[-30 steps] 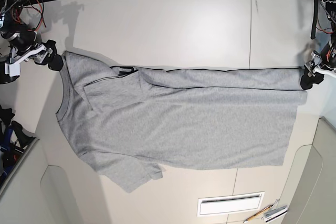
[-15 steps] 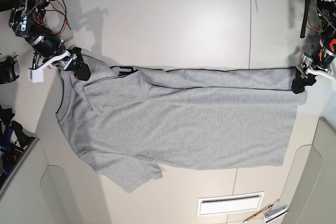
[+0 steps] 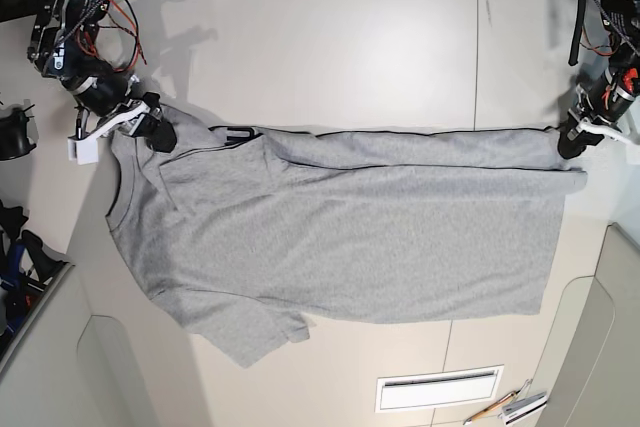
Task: Fold the T-shirt properly
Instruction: 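Lift and fold the grasped side edge inward, then release both grippers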
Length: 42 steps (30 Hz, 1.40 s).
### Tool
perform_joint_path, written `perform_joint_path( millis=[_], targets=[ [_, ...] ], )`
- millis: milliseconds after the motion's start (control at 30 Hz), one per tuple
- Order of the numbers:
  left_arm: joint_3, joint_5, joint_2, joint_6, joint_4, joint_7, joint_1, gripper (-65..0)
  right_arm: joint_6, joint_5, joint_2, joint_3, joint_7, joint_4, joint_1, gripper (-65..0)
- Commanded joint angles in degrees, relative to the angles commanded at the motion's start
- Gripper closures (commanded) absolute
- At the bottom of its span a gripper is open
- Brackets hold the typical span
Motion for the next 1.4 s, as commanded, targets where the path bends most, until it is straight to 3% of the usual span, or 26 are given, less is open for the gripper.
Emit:
perform_joint_path(
  millis=[33, 67, 300, 500, 733, 1100, 1300, 1400],
  targets=[
    [-0.02, 0.02, 0.0, 0.0, 0.0, 0.0, 0.0, -2.5, 0.0, 0.0, 0.0, 0.0, 0.0, 0.0, 0.0, 0.0],
    [-0.02, 0.02, -0.02, 0.0, 0.0, 0.0, 0.0, 0.0, 0.0, 0.0, 0.0, 0.0, 0.0, 0.0, 0.0, 0.0],
    [-0.02, -0.07, -1.01, 0.0, 0.09, 0.31, -0.17, 0.0, 0.07, 0.04, 0.0, 0.13, -1.46, 0.5, 0.0, 0.0],
    [-0.02, -6.08, -3.72, 0.0, 1.88, 10.45, -0.11, 0.0, 0.22, 0.22, 0.35, 0.17, -5.57, 2.91, -0.33, 0.0],
    [-0.04, -6.23, -4.17, 0.0, 9.11, 12.92, 2.58, 0.0, 0.22, 1.84, 0.52, 1.64, -9.94, 5.38, -0.33, 0.0],
    [-1.01, -6.91, -4.11, 0.0, 16.94, 14.51, 8.59, 0.0, 0.52, 9.27, 8.5, 1.95, -11.21, 5.44, -7.58, 0.0],
    [-1.22, -15.06, -4.13, 0.0, 16.94, 24.85, 8.63, 0.0, 1.09, 10.47, 8.94, 2.56, -12.5, 5.7, -10.27, 0.0],
    [-1.22, -17.79, -4.94, 0.0, 16.94, 25.73, 11.15, 0.0, 1.11, 10.8, 8.94, 2.56, -12.52, 6.93, -11.93, 0.0]
  ],
)
